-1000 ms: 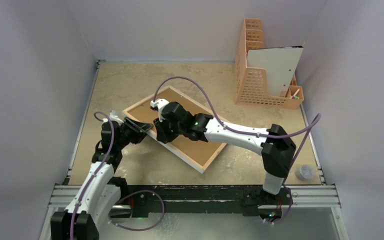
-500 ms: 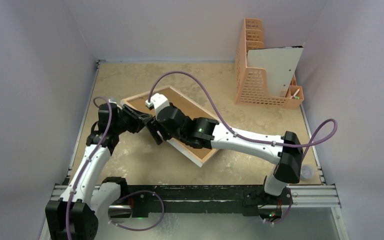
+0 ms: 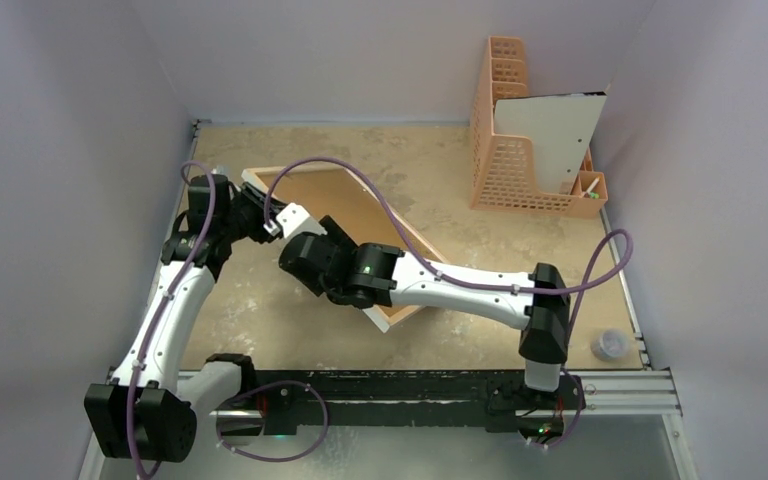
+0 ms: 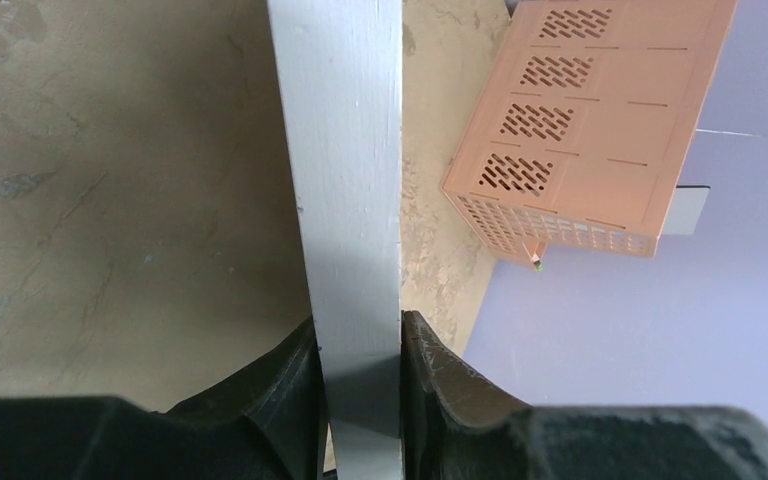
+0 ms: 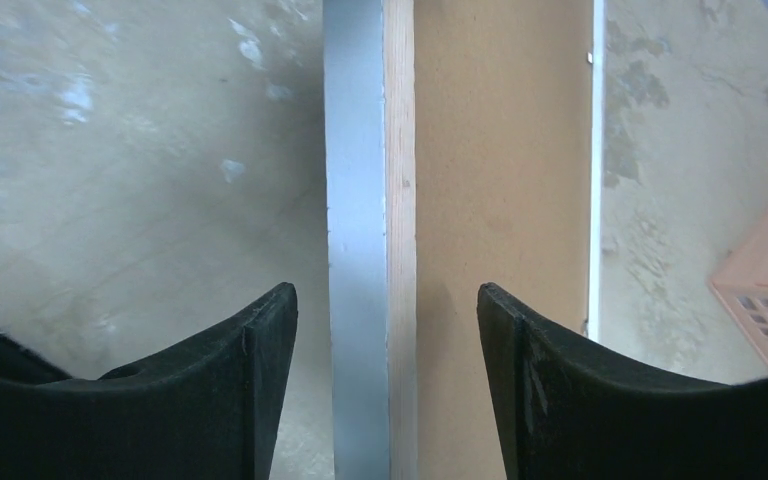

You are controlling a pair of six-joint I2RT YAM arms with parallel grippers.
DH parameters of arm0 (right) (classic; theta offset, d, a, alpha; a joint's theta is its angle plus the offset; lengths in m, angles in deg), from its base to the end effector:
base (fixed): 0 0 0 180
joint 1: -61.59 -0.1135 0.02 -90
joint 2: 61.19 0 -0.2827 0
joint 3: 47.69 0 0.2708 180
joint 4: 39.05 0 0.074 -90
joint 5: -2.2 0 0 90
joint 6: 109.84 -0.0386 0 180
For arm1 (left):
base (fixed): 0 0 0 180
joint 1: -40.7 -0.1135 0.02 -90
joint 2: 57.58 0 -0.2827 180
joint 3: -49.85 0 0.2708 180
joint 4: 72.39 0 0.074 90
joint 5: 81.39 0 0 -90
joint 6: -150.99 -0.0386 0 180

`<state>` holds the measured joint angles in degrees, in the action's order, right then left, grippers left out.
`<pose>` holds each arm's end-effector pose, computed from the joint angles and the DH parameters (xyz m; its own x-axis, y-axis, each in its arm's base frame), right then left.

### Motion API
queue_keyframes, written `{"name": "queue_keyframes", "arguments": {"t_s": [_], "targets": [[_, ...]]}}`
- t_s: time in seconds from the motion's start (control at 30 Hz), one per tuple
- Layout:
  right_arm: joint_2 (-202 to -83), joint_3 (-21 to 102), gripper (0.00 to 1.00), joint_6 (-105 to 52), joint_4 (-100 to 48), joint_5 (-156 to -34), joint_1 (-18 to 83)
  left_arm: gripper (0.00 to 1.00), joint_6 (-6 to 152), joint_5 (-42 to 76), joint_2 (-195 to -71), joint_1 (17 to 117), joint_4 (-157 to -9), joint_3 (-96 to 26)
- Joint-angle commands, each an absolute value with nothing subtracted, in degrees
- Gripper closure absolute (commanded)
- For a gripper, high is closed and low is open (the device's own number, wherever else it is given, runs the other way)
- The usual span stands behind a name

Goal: Put the photo into the frame
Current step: Turn over the photo frame at the center of the board.

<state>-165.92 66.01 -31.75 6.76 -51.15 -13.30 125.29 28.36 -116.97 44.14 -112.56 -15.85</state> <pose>0.1378 0.4220 0.3662 -0.2871 -0.4280 -0.8569 -0.6038 0.7754 -0.1850 0.2356 -0.0272 0.3251 -0.5445 -0.8169 -0.1905 -0.3552 0.4302 -0.8299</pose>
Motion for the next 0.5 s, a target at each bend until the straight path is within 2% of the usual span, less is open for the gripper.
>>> {"name": "queue_keyframes", "arguments": {"t_s": [0.0,0.2,0.47], "targets": [[-169.1,70.8,0.34,-32.6,14.4,-41.6,-14.4,1.00,124.8,30.6,-116.4,44.2,-110.4,-20.7],[-172.7,74.2,0.51,-33.8,18.5,-32.2,-16.4,1.00,125.2,30.3,-116.3,44.2,-110.9,-20.1],[-175.3,77.8,0.72,-39.1,26.7,-26.1,-16.5,0.79,125.3,27.3,-114.6,44.2,-112.0,-20.0]]}}
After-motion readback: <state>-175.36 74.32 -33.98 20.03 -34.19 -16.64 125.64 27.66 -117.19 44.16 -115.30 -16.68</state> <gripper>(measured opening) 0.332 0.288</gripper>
